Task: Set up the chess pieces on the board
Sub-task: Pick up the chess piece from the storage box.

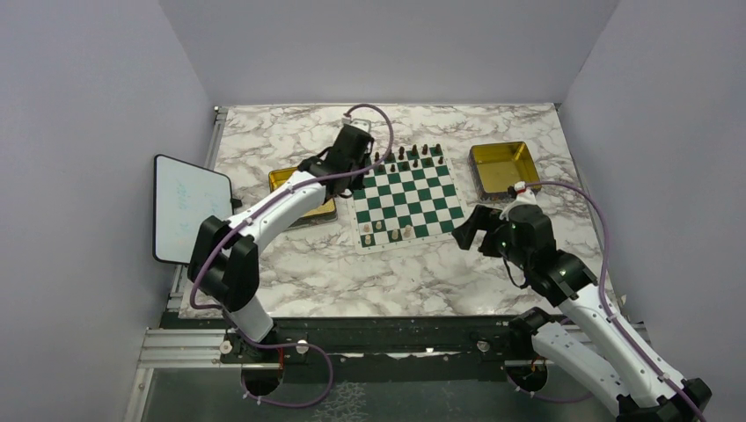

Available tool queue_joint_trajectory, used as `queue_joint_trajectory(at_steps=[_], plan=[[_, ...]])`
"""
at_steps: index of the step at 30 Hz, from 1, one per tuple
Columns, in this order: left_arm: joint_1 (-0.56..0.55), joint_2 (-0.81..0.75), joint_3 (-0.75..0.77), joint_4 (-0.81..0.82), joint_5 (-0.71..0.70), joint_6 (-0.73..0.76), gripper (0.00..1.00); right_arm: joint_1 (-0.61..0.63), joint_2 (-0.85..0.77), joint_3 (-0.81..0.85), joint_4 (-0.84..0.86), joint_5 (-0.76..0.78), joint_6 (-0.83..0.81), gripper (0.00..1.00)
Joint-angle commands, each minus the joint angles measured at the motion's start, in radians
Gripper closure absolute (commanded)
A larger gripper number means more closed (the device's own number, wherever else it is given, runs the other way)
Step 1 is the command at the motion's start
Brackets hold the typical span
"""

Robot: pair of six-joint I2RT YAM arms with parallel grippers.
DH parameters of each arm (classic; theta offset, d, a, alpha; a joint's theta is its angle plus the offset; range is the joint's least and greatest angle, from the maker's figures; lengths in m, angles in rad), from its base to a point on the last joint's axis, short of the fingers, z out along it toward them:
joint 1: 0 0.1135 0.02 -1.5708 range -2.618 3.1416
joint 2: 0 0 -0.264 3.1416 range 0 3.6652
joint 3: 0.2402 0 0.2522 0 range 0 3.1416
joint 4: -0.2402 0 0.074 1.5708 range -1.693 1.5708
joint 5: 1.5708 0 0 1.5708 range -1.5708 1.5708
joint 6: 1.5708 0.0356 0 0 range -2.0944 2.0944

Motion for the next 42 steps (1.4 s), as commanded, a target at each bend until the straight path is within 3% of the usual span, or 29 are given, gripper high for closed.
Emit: queue_joint_trajectory(at_steps=[1, 15, 42], plan=[[0.085, -0.055, -0.048, -0.026, -0.094, -0.028, 0.72, -0.005, 0.008, -0.001, 0.032, -0.029, -0.005, 0.05], [0.332, 0.054, -0.099, 0.15, -0.122, -0.102, 0.71, -0.007, 0.012, -0.003, 0.041, -0.042, -0.004, 0.05], [0.397, 0.211, -0.06, 0.261, -0.037, -0.076, 0.68, -0.007, 0.018, 0.007, 0.033, -0.025, -0.017, 0.05]])
